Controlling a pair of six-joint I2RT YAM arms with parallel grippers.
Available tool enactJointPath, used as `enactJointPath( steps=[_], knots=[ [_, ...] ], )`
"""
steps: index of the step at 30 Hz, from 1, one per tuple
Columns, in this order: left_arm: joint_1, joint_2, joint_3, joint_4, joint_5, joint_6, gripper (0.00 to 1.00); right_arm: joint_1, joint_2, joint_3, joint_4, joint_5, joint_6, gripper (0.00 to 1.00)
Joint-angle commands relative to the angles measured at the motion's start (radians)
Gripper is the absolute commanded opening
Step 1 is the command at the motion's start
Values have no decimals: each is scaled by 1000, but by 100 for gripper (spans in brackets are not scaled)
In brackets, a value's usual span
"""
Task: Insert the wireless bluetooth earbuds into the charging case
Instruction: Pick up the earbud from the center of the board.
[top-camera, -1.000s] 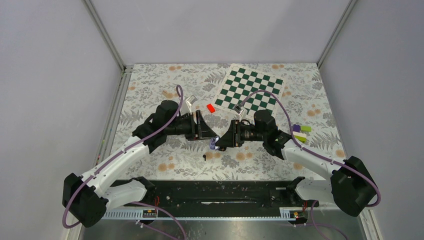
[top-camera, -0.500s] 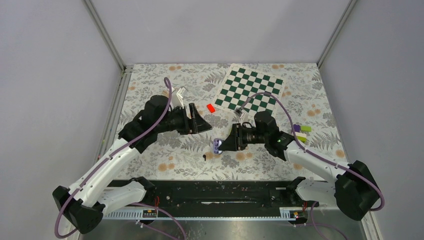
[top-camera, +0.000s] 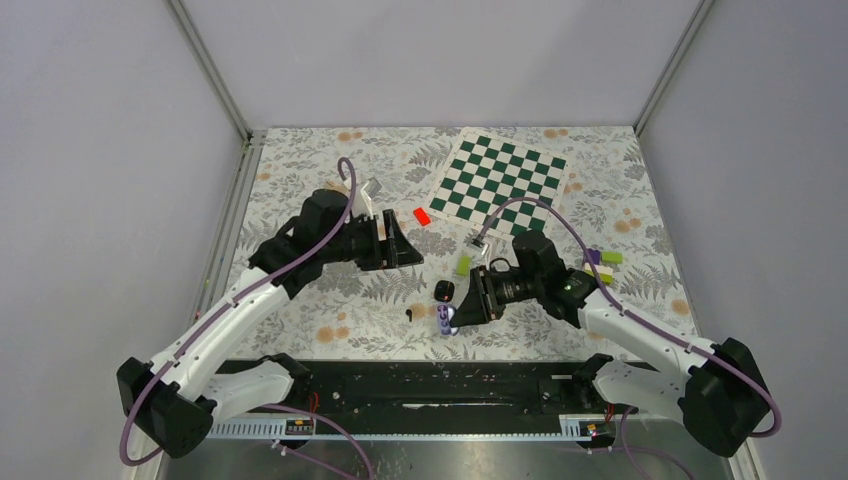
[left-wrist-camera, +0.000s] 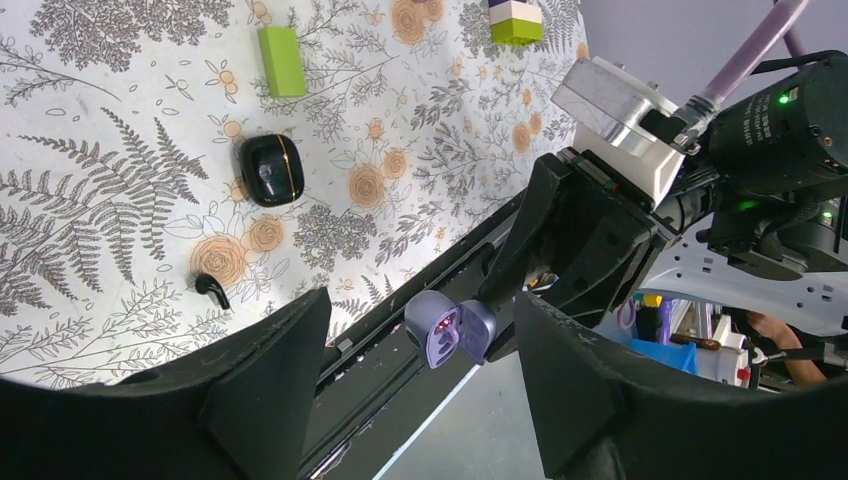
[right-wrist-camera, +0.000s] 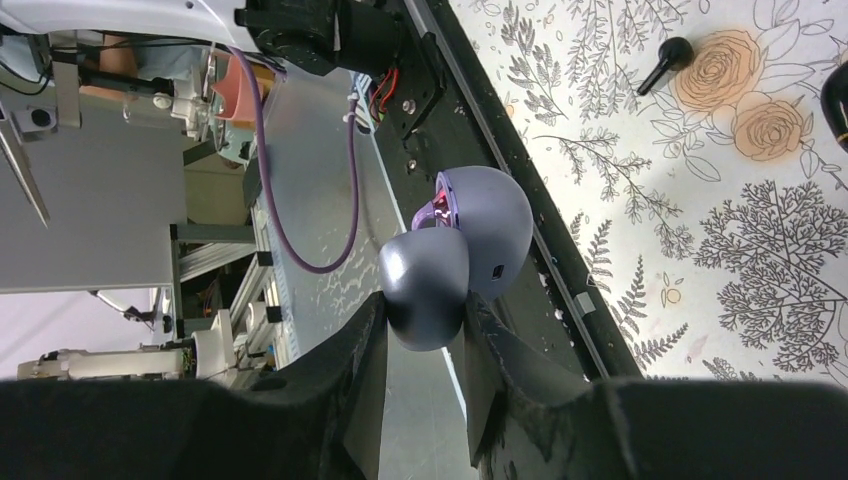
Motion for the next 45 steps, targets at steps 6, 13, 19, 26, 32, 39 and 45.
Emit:
enactJointPath(
  steps=[6, 13, 19, 26, 32, 39, 45],
  knots=[
    [16, 199, 94, -143, -230, 49, 69, -19, 15, 41, -132, 173, -56, 0],
    [-7, 388, 229, -180, -309, 92, 73, -104, -144, -1, -295, 470, -7, 0],
    [-89, 559, 370, -150, -256, 101, 78, -267, -345, -16, -422, 663, 60, 0],
    [-225, 823, 659, -147, -210, 145, 86, -428, -461, 15, -568, 834, 167, 0],
    [-286, 1025, 865, -54, -148, 97, 82, -456, -568, 86, -645, 1001, 224, 0],
    [-297, 1221, 1031, 49, -46, -72, 75, -457, -645, 199, -739, 1098, 168, 0],
    [-296, 1338, 1092, 95, -17, -335, 68, -457, -674, 245, -793, 1129, 136, 0]
  ],
)
